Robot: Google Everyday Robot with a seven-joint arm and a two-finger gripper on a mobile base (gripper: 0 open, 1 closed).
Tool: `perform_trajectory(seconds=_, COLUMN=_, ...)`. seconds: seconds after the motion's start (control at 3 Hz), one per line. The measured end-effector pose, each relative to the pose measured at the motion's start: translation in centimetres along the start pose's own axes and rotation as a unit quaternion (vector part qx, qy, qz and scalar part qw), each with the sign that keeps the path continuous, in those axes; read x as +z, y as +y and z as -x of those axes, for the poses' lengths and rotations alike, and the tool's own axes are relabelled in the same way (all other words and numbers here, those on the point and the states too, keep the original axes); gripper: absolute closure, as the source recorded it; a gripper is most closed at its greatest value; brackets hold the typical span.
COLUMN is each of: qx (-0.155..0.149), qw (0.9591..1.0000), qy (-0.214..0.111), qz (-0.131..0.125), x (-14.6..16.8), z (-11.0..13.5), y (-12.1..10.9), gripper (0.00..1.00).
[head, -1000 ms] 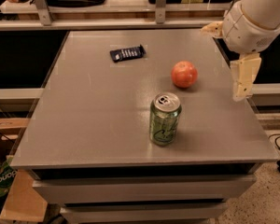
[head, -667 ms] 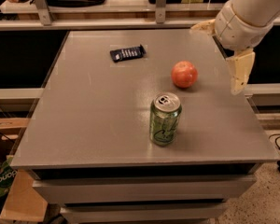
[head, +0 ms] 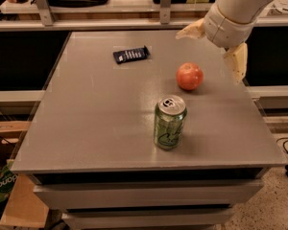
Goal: Pick apple
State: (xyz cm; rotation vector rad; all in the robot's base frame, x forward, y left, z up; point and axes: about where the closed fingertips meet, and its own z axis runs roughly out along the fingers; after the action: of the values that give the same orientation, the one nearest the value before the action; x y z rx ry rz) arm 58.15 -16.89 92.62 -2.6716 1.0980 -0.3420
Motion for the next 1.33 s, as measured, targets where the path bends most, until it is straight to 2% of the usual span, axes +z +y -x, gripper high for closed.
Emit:
perform_trajectory(seconds=0.33, qx=-0.078, qw=0.9969, qy=-0.007, qz=0.01, x=1.7, z=0.0, y=-1.0, gripper=0.0)
perform_trajectory(seconds=0.67, qx=-0.136, qw=0.9902, qy=-0.024, qz=0.022, x=3.3, z=0.0, y=-1.7, gripper=0.0)
perform_trajectory(seconds=1.0, qx=-0.167, qw=0.9845, qy=-0.045, qz=0.032, x=4.6, z=-0.3, y=-2.1, gripper=0.0)
perform_trajectory(seconds=1.33, qx=-0.184, qw=0.98, qy=-0.062, qz=0.042, x=5.8, z=-0.8, y=-2.4, gripper=0.0)
